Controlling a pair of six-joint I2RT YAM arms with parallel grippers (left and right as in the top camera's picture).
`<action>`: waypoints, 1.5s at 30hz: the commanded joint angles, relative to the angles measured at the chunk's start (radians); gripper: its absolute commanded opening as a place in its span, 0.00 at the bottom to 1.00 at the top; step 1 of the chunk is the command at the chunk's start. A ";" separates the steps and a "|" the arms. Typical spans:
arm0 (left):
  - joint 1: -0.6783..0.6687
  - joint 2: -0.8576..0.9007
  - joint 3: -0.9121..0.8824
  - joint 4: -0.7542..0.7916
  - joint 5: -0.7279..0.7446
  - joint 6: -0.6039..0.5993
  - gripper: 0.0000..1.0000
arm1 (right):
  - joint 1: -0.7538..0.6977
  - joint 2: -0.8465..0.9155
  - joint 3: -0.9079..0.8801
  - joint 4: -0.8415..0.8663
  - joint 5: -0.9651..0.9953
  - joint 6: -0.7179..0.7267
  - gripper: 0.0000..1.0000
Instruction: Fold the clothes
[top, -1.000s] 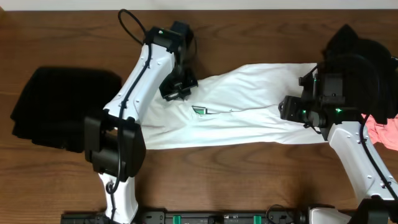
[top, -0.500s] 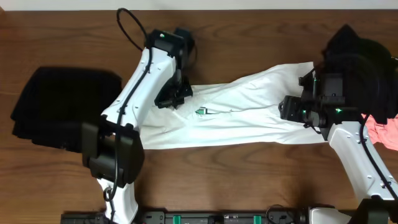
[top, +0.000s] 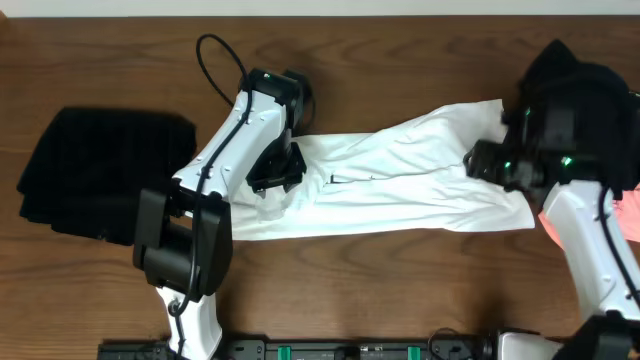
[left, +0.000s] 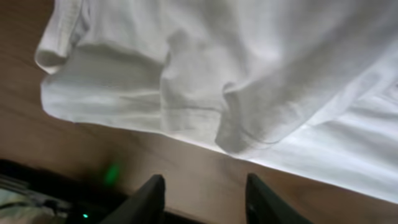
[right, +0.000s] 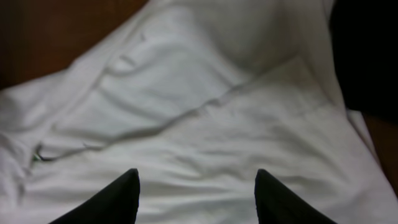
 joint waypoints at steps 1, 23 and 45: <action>-0.002 -0.018 -0.004 0.015 -0.015 0.002 0.46 | -0.016 0.071 0.137 -0.054 -0.045 0.027 0.58; -0.002 -0.018 -0.004 0.024 0.003 0.003 0.61 | -0.158 0.815 0.853 -0.151 -0.099 -0.314 0.66; -0.001 -0.156 -0.001 0.111 0.071 0.094 0.63 | -0.163 0.977 0.853 -0.021 -0.079 -0.349 0.46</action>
